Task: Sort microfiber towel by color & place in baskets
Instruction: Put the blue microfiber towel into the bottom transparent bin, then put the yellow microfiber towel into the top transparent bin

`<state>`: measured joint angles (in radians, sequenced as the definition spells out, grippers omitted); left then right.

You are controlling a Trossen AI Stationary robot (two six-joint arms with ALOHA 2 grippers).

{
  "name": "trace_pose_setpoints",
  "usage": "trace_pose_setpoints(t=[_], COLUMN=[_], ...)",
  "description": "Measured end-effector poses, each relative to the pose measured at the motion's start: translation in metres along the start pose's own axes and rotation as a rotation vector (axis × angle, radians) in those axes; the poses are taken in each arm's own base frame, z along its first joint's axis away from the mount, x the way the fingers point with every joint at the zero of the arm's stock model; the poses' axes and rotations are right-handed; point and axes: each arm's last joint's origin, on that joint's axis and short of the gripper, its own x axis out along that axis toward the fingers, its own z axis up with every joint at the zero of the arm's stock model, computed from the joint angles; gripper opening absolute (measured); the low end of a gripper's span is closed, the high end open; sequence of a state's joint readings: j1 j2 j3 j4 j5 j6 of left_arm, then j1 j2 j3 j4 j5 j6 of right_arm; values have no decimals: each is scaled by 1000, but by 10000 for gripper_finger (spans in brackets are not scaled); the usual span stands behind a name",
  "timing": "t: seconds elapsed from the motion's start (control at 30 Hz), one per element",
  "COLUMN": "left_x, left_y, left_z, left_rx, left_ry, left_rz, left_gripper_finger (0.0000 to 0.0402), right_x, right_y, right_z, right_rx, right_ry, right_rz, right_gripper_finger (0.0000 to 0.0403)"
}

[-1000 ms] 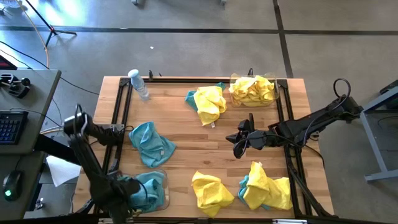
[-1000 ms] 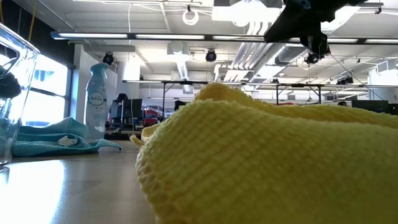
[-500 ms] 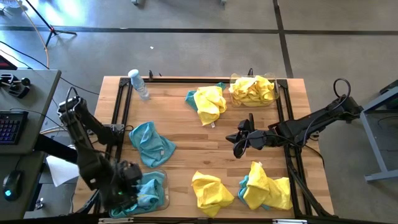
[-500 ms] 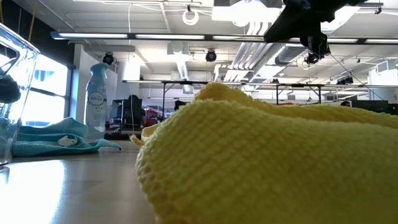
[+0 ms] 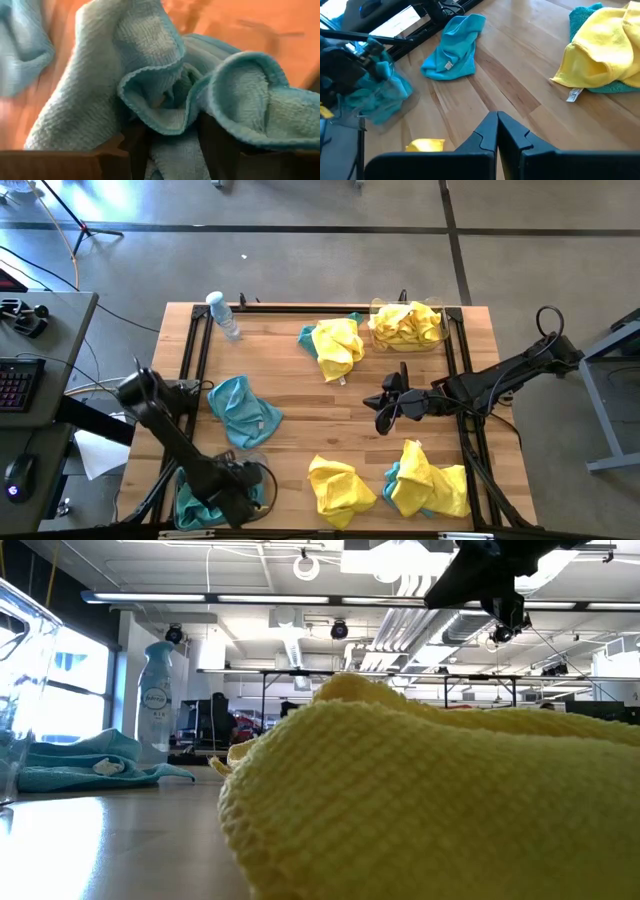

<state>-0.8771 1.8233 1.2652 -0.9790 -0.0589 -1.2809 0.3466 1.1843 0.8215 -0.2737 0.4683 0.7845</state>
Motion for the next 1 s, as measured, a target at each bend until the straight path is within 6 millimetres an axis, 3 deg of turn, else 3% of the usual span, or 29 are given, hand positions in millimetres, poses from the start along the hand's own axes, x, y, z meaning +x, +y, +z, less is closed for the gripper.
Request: trace_pose_setpoints(t=[0.13,0.27,0.67,0.8,1.0], left_x=[19,17,-67,-86,-103], left_y=[-6,-5,24,38,59], left_z=[1,0,-3,-5,-5], left_rx=[-28,-92,-239,-260,-233], left_ry=[18,27,-51,-115,-335], left_rz=[43,38,-214,-234,-162], left_gripper_finger=[147,147,147,147,147], right_x=[0,0,0,1,8], right_y=[0,0,0,0,5], right_z=[0,0,0,3,31], right_rx=[-37,-71,-84,-48,-63], right_ry=[1,2,1,-19,-119], right_rz=[-1,-2,-1,9,35], right_gripper_finger=[0,0,0,10,63])
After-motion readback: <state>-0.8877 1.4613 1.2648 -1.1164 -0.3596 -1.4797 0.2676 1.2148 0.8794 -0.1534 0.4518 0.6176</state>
